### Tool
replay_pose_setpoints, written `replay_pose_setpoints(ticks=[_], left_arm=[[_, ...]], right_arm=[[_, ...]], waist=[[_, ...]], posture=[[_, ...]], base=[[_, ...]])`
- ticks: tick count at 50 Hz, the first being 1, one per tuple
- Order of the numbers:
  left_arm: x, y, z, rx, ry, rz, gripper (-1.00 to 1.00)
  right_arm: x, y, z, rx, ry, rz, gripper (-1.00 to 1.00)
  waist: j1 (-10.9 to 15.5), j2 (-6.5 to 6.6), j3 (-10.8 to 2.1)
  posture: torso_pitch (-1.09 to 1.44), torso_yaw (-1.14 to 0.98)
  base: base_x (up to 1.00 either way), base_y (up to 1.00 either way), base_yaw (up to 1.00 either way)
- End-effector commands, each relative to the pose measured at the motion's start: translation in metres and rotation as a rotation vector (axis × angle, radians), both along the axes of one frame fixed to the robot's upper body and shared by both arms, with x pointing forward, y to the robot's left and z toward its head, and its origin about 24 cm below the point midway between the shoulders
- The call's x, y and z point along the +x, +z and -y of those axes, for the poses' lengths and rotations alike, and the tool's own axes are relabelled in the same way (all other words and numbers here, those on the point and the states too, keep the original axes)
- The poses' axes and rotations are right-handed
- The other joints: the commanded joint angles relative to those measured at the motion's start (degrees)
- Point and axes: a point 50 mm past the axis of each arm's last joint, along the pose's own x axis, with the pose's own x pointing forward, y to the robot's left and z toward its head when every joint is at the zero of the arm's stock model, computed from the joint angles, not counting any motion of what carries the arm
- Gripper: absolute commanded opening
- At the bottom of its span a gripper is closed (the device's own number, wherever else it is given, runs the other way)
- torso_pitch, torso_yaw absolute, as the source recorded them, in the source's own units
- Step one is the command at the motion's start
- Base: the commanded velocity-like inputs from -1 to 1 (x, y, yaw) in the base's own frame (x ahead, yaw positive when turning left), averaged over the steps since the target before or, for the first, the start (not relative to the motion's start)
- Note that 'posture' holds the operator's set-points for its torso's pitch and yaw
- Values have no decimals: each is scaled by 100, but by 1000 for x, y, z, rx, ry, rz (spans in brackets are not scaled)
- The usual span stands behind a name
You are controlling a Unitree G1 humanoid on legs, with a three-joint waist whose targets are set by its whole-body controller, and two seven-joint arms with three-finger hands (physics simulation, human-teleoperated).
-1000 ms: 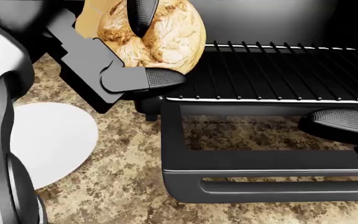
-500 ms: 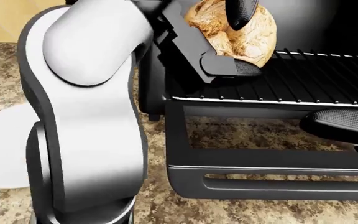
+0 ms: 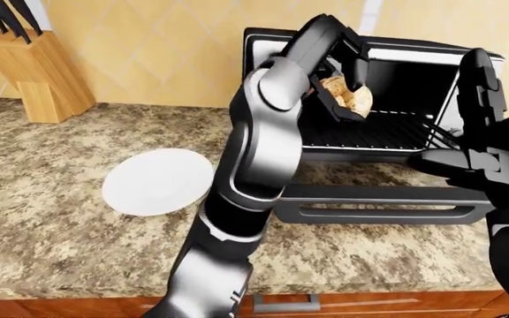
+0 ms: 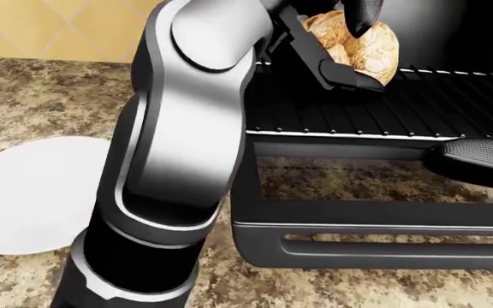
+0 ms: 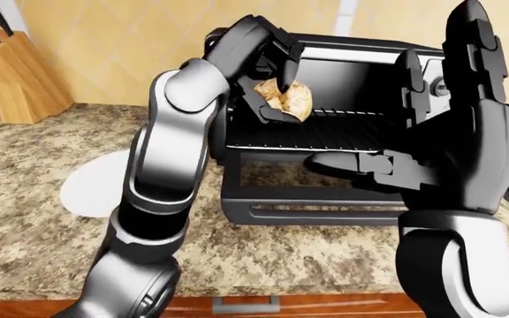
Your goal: Place the scone on the rack of the toaster oven.
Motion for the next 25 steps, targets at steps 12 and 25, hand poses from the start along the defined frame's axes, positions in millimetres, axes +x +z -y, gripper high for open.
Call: replay_pose_setpoints(ticks=[12,25], left_arm=[[13,-2,15,-16,-14,44,-100],[31,-10,24,-20,2,18,-100]], right_arm=[[-8,7,8,10,-14,56,100],[-8,6,9,12,-16,56,100]], waist=[[-17,-48,-95],[-29,-63,-115]], posture=[[-33,0],[-33,0]], base=[[0,0,0],[0,0,0]])
